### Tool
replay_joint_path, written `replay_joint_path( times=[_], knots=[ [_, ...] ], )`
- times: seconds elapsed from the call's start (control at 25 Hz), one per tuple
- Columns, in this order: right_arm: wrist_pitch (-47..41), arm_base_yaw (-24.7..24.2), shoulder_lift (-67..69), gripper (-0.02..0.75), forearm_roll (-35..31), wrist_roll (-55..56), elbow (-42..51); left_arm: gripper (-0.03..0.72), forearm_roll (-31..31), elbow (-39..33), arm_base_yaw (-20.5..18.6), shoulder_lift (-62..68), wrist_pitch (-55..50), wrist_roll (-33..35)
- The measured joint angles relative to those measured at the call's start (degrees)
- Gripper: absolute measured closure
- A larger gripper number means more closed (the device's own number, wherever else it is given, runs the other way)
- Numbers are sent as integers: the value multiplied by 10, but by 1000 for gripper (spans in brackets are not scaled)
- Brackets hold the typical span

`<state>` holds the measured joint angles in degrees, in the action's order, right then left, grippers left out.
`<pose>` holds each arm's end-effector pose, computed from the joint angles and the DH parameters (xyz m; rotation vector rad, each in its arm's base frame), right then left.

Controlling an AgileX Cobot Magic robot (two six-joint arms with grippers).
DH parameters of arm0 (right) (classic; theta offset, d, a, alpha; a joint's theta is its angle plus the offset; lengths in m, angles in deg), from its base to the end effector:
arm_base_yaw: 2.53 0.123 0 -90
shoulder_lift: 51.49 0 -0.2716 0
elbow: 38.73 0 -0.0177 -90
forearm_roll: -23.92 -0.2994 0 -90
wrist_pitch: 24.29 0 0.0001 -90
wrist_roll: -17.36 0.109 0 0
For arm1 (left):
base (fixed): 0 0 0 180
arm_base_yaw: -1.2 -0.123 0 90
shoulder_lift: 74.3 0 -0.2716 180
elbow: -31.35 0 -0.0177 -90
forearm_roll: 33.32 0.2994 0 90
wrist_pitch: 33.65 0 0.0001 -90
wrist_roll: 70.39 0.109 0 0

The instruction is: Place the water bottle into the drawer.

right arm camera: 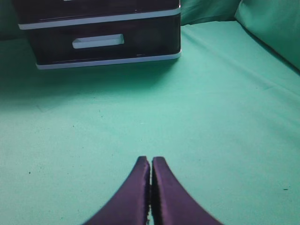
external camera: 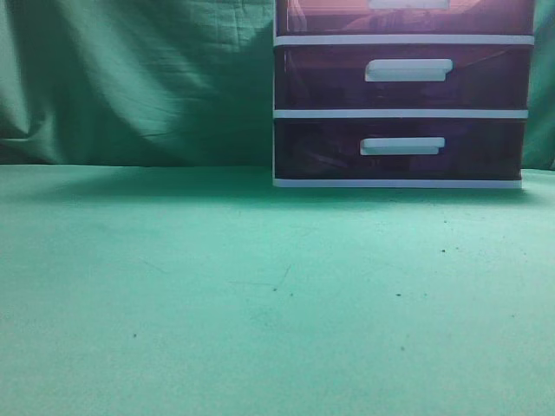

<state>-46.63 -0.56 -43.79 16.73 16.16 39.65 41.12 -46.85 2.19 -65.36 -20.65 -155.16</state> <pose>0.1314 0.0097 0.1633 0.0250 1.8912 0.1335 0.1352 -0.0259 0.2097 0.0546 1.4689 -0.3256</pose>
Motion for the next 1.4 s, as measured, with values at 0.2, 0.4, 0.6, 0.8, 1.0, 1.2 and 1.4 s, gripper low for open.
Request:
replay_joint_path(
  times=[0.2, 0.4, 0.6, 0.8, 1.0, 1.2, 1.4],
  knots=[
    [0, 0, 0, 738, 0, 0, 0, 688, -430, 0, 0, 0, -102, 464],
    [0, 0, 0, 738, 0, 0, 0, 688, -722, 0, 0, -10, -238, 785],
    [0, 0, 0, 738, 0, 0, 0, 688, -785, 0, 0, -12, -279, 882],
    [0, 0, 0, 738, 0, 0, 0, 688, -786, 0, 0, -12, -327, 897],
    [0, 0, 0, 738, 0, 0, 0, 688, -791, 0, 0, -12, -328, 896],
    [0, 0, 0, 738, 0, 0, 0, 688, -797, 0, 0, -12, -330, 896],
    [0, 0, 0, 738, 0, 0, 0, 688, -798, 0, -1, -12, -330, 896]
  ],
)
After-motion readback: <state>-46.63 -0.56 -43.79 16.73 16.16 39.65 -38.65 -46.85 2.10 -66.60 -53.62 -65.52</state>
